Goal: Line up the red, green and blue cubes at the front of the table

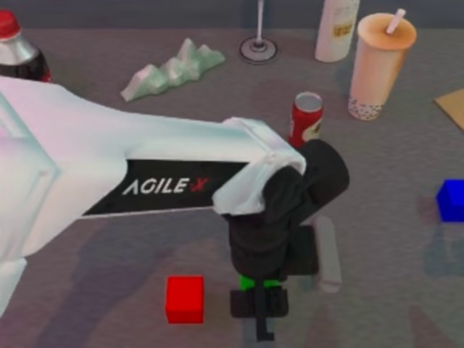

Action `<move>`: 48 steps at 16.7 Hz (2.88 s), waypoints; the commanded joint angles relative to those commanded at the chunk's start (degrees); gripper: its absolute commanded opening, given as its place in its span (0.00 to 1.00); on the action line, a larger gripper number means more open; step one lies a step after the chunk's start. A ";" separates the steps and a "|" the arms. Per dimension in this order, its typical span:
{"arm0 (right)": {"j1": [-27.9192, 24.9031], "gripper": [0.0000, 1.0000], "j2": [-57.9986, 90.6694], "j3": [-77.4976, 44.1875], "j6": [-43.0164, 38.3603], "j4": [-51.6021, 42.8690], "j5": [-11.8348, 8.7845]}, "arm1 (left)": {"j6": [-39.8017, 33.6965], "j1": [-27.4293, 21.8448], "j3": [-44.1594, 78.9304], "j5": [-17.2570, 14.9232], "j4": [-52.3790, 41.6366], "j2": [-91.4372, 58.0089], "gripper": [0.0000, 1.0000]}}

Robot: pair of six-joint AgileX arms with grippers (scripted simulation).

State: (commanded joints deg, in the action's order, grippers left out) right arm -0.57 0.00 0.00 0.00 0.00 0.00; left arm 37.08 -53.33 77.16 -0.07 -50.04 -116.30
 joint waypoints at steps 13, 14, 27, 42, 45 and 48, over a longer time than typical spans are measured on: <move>0.00 1.00 0.00 0.00 0.00 0.00 0.00 | 0.00 0.00 0.00 0.00 0.00 0.00 1.00; 0.00 1.00 0.00 0.00 0.00 0.00 0.00 | 0.00 0.00 0.00 0.00 0.00 0.00 1.00; 0.00 1.00 0.00 0.00 0.00 0.00 0.00 | -0.17 1.10 9.55 0.03 -14.52 5.01 1.00; -1.19 1.00 38.09 -30.86 -2.29 -22.54 -0.01 | -12.56 20.61 -21.98 1.08 6.39 43.10 1.00; -1.62 1.00 56.95 -42.94 -3.08 -32.55 0.14 | -18.38 29.35 -36.81 1.26 16.04 62.03 1.00; -2.07 1.00 75.67 -54.84 -3.89 -42.46 0.30 | -24.08 37.66 -51.03 1.29 25.72 80.10 1.00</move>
State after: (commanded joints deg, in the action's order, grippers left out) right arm -2.64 75.67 -54.84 -3.89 -42.46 0.30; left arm 13.00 -15.67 26.13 1.22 -24.32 -36.20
